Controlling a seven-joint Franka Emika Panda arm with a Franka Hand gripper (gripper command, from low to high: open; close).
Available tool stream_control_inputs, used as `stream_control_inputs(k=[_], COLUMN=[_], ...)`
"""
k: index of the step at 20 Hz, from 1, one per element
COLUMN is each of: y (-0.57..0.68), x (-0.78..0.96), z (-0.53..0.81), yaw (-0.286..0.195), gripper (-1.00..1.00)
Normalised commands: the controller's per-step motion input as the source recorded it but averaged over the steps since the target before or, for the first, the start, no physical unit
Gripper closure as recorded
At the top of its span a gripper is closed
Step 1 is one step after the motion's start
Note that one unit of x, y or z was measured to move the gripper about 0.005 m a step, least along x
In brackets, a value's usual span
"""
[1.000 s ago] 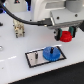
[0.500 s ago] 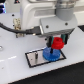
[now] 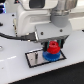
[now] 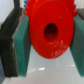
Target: Insert the blue gear onto the right peg, followed by the red gear
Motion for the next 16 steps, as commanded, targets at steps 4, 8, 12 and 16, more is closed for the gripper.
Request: stream_control_inputs(k=[4,8,12,16], y=[0.02,-0.01,-0.05,-0.01], x=[0.02,0.08,0.16,0.38], z=[0.27,0.26,0.09,0.0], yaw=[0.0,0.0,0.0,0.0], gripper=[1.0,1.0,1.0,1.0])
